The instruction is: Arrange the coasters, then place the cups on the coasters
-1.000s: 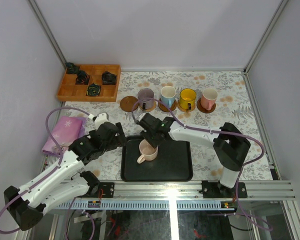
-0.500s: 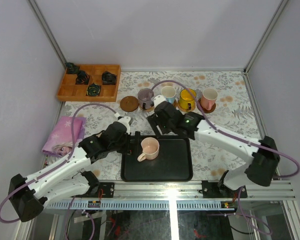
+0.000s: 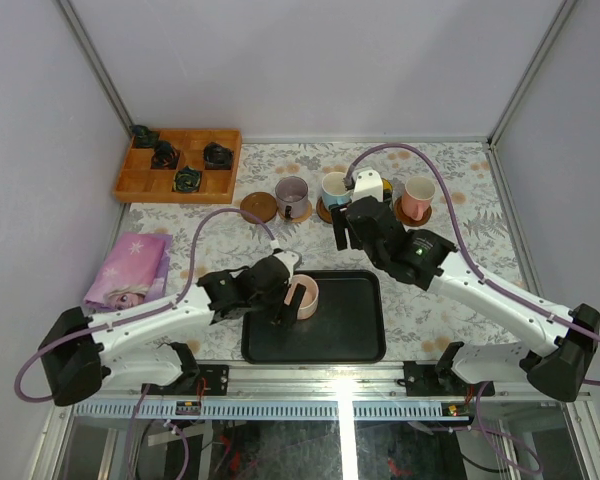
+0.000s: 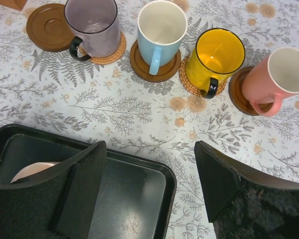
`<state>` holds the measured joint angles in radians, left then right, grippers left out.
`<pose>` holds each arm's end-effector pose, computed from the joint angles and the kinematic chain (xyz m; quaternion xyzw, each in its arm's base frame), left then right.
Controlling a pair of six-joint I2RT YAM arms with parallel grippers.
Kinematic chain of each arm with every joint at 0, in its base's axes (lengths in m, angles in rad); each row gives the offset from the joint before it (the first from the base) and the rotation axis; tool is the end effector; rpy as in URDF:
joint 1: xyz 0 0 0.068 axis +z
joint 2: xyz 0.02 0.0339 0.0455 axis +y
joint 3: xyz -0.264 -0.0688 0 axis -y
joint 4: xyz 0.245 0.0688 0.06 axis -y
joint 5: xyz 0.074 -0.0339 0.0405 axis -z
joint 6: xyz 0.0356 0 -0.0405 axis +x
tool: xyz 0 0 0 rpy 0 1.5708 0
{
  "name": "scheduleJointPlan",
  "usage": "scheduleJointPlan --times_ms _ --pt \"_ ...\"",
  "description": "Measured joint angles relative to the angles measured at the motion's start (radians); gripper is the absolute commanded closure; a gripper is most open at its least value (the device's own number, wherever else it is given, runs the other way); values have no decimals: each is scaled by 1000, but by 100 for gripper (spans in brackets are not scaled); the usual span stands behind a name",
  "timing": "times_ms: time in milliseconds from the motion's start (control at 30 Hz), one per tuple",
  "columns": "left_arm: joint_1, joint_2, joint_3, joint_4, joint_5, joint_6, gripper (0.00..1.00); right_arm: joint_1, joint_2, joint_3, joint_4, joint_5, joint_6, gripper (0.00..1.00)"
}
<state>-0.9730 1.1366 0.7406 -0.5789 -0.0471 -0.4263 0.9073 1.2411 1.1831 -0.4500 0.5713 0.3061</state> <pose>0.1250 -0.1806 0.2232 0.2513 0.9221 -0.1718 0.2390 0.1836 0.2036 0.3584 -0.1085 0.8324 0.0776 0.5379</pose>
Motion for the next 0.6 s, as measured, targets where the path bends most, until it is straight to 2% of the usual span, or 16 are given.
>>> scheduleJointPlan --times_ms 233,333,500,533,600 --pt "-32 112 0 49 -78 33 39 -1 -1 -18 14 24 1 22" --pt "-42 139 0 85 -98 44 50 -2 -1 -26 14 28 1 22" --pt "-55 165 0 141 -124 55 77 -2 -1 -32 14 30 2 22" --pt "-57 168 0 145 -129 56 95 -2 -1 -32 14 30 2 22" --pt "-66 172 0 153 -146 56 100 -2 -1 -33 14 30 1 22"
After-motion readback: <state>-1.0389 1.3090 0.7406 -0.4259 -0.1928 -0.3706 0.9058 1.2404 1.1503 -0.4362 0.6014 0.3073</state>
